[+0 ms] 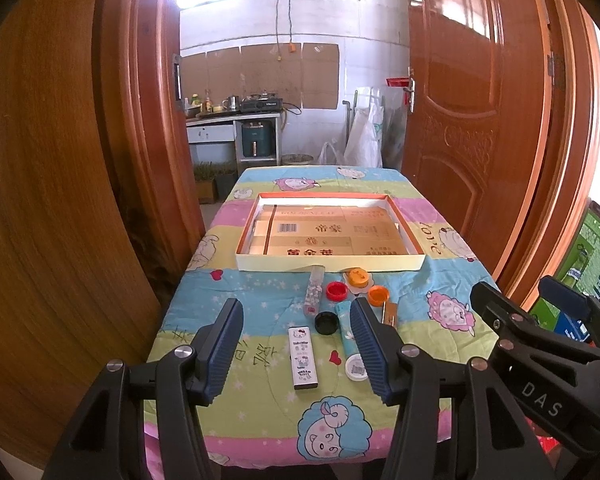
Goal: Organize rigid objects
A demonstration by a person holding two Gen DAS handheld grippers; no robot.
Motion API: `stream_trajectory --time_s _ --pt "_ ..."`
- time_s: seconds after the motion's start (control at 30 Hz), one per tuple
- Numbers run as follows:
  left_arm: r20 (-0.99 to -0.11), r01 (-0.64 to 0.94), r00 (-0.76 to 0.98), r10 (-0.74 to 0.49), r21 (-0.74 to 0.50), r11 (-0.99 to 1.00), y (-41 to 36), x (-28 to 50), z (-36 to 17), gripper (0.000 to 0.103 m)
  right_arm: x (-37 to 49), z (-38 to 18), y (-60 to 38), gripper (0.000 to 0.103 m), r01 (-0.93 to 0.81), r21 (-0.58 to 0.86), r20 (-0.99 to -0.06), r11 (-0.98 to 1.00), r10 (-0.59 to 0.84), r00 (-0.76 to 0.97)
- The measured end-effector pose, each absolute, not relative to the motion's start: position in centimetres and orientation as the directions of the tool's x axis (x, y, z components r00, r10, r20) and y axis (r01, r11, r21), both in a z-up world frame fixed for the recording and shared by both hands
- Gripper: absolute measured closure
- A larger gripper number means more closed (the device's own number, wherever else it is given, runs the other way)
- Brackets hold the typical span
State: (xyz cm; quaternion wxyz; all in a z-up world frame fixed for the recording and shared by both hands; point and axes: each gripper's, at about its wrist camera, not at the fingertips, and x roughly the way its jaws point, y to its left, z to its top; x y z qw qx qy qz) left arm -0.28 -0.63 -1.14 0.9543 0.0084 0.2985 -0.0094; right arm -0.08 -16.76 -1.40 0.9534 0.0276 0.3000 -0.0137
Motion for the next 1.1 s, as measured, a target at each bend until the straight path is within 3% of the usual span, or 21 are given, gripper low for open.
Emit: stream_trajectory --time_s 1.1 --pt "-0.572 0.022 0.820 -0.013 0.009 1.000 -0.75 -0.24 -1.06 0.047 0.03 -2.38 -16.99 0.020 0.036 0.064 -0.582 0.997 0.008 0.813"
